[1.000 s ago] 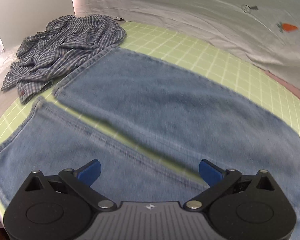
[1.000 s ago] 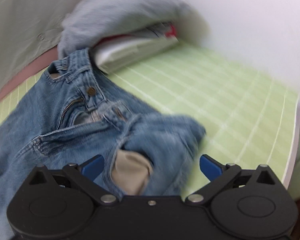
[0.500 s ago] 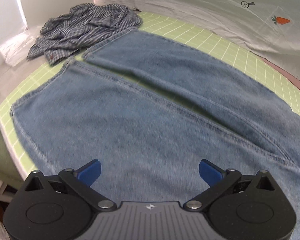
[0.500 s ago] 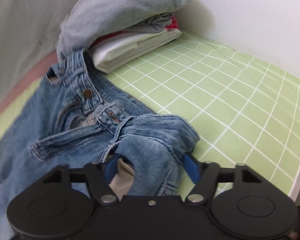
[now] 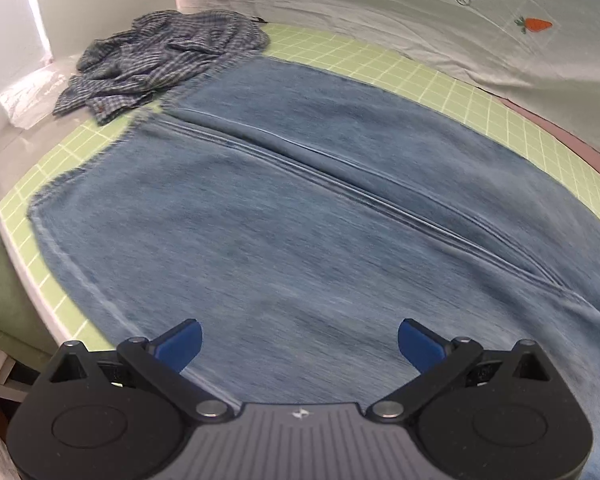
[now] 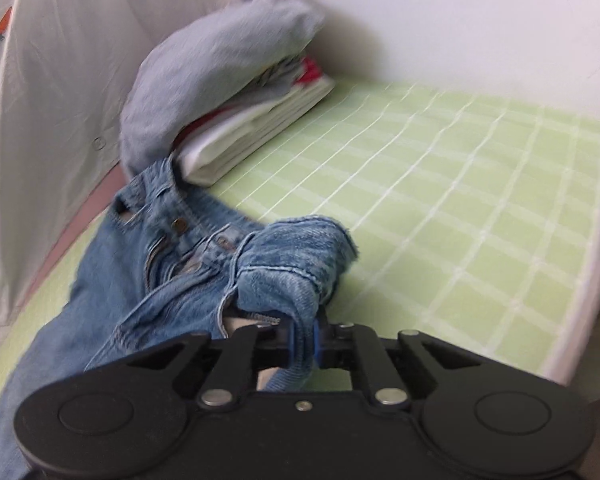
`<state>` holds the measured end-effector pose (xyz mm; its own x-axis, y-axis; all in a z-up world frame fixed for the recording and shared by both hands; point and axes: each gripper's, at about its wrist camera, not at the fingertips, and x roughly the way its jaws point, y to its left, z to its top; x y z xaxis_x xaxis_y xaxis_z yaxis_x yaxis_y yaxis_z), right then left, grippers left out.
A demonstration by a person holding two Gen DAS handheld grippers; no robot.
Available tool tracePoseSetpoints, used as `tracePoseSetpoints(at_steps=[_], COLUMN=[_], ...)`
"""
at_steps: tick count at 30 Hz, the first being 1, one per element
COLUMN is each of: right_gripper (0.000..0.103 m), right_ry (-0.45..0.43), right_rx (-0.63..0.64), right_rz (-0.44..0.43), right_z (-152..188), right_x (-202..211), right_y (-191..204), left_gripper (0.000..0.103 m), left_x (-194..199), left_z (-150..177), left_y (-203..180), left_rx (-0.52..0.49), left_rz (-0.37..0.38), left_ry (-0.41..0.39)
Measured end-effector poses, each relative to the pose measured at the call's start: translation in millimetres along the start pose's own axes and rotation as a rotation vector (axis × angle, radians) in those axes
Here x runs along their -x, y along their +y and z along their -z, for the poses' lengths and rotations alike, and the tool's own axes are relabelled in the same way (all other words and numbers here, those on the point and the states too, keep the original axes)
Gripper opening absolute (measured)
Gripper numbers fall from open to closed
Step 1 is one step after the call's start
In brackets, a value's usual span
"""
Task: Fold clothes
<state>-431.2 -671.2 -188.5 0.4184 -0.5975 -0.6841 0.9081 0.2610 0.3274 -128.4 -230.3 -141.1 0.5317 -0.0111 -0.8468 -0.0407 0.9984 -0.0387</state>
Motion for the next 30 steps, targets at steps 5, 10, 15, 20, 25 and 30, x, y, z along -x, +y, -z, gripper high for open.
tracePoseSetpoints(at_steps=[5,10,15,20,25,30], right_gripper=[0.01,0.055,0.08,0.103,0.103,0.103], right_ry=[0.031,0.081,0.05,-0.024,-0.08,-0.081], right_rx=[0.029,-0.031,-0.015,0.067,0.19,0.199], right_rz=[0.089,0.105,0.139,0.132,0.175,0.182], right_z=[5,11,22,30,44,66], right_x=[0,-4,3,18,33,39], right_y=[-12,-10,1,22,58,90], left_gripper=[0.103,0.103,0.103,0.103,0.103,0.103], left_x=[2,4,3,-4,-21,-38], left_z=[7,5,-5,-21,-43,-71], left_y=[32,69,94,118,141,158], left_rx=[0.076,0.151,0.177,0.185,0.196,0.169], left_rz=[-0.05,-0.084,-0.108,-0.119,-0.111,-0.091], left_ry=[0.017,0.022,0.007,0.003,0.012,0.01])
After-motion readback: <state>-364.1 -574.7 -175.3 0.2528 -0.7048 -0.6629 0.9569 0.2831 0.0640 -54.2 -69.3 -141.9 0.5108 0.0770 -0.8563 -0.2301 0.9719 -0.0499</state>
